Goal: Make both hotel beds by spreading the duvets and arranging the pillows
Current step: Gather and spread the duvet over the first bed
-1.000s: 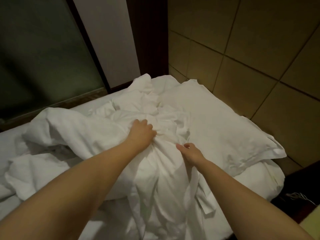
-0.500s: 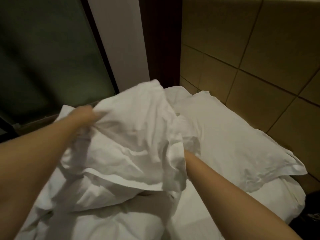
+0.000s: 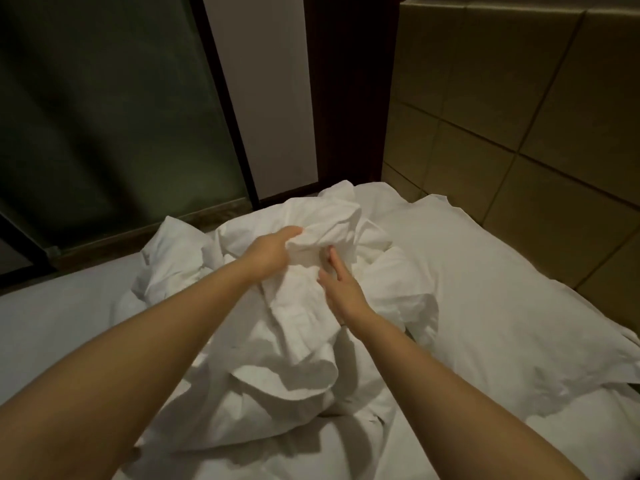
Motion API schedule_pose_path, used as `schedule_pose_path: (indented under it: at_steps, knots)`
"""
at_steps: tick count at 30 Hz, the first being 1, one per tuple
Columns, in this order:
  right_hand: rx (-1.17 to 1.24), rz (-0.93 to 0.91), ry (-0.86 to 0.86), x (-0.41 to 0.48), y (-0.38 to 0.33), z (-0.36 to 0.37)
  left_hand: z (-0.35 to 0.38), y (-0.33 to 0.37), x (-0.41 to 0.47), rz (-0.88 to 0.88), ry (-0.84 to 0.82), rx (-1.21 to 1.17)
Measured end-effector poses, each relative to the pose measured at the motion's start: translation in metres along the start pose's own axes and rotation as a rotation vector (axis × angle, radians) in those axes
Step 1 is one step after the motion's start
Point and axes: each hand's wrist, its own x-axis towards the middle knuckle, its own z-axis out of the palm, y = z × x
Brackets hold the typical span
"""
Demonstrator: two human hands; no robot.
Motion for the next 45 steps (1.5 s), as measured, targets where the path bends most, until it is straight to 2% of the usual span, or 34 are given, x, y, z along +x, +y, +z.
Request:
schedule_pose_path:
  at_steps: [3,5,8,13,16,18,21,22,24,26,28,29,31,33,34,35,38,41,43,45]
  knots:
    - [-0.013,0.032,0.005,0.017,0.011,0.002,-0.006,-0.036,0.021,-0.110,0.026,-0.025]
    - [-0.076,0.056,0.030,0.021,0.009,0.005,-0.002,-0.048,0.033,-0.214,0.080,-0.076]
    - [-0.233,0.076,0.031,0.035,0.024,0.006,0.008,-0.061,0.040,-0.268,0.139,-0.075]
    - [-0.547,0.262,0.024,0.052,0.048,0.012,-0.002,-0.086,0.063,-0.470,0.023,-0.162]
    - [-0.661,0.287,0.033,0.054,0.056,0.017,-0.017,-0.104,0.075,-0.447,-0.021,-0.104]
    - [-0.730,0.299,0.059,0.055,0.060,0.014,-0.029,-0.133,0.087,-0.440,0.043,0.044]
    - [-0.798,0.310,0.148,0.052,0.069,0.000,-0.033,-0.210,0.148,-0.368,0.061,0.228]
    - [-0.806,0.323,0.200,0.052,0.072,-0.005,-0.039,-0.205,0.153,-0.366,0.035,0.261]
    - [-0.776,0.363,0.327,0.052,0.076,-0.013,-0.053,-0.143,0.128,-0.395,0.071,0.269]
    - [-0.675,0.399,0.466,0.054,0.077,-0.021,-0.049,-0.082,0.118,-0.365,0.196,0.253]
    - [-0.592,0.418,0.591,0.057,0.076,-0.033,-0.025,-0.013,0.105,-0.120,0.361,0.136]
    - [-0.555,0.455,0.625,0.057,0.078,-0.040,-0.008,0.021,0.091,0.047,0.371,0.063]
    - [-0.375,0.631,0.652,0.057,0.086,-0.057,0.038,0.057,0.068,0.260,0.198,0.086]
    - [0.097,0.804,0.642,0.057,0.092,-0.070,0.084,0.063,0.056,0.227,-0.081,0.207]
    - [0.270,0.799,0.609,0.056,0.092,-0.074,0.103,0.058,0.054,0.167,-0.199,0.220]
    - [0.308,0.741,0.583,0.052,0.088,-0.076,0.116,0.052,0.050,0.090,-0.283,0.183]
    - [0.120,0.491,0.556,0.037,0.072,-0.076,0.127,0.040,0.045,-0.069,-0.325,-0.087]
    - [0.141,0.240,0.522,-0.001,0.060,-0.066,0.120,0.041,0.044,-0.169,-0.401,-0.516]
    - [0.090,0.119,0.398,-0.037,0.054,-0.058,0.119,0.053,0.038,-0.199,-0.509,-0.718]
    - [-0.125,0.048,0.204,-0.065,0.047,-0.059,0.132,0.071,0.037,-0.225,-0.456,-0.695]
